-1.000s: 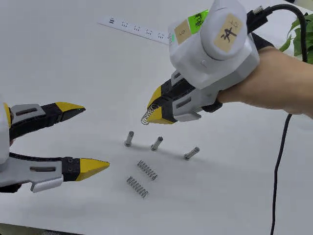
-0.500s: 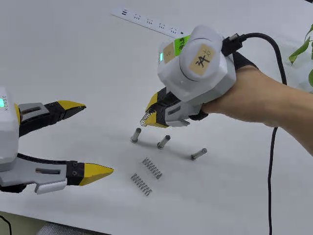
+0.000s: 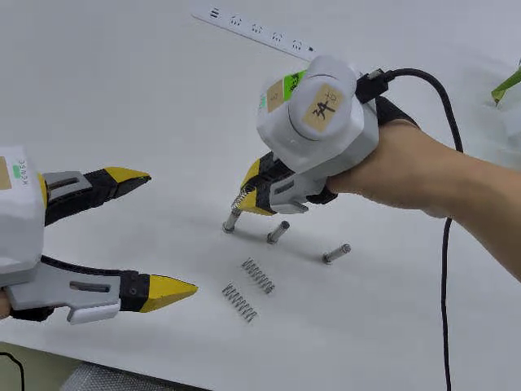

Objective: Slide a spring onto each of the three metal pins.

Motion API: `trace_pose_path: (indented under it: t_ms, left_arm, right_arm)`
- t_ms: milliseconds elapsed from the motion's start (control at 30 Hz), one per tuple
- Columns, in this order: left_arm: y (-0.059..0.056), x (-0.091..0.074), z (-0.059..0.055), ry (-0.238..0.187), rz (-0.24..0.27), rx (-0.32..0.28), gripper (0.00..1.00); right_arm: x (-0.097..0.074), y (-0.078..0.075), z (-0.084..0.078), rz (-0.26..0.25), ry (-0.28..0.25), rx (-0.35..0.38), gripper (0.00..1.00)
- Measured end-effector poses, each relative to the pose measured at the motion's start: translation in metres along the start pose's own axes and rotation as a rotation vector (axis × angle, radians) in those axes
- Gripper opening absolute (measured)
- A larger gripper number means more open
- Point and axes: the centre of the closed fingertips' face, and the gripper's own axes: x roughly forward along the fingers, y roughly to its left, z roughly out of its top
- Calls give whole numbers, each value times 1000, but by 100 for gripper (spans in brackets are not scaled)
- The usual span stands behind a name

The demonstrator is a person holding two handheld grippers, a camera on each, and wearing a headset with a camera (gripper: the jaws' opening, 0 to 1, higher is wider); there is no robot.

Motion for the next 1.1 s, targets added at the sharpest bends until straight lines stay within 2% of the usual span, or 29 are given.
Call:
trace_pose_path:
  t_ms: [500,1100]
  left_arm:
    - [-5,4,-4,16,-21,2,84]
    - [-3,5,-1,3,-15,-3,85]
  right_arm:
    - [9,0,-4,10,6,1,12]
    - [27,0,-11,7,30,-25,12]
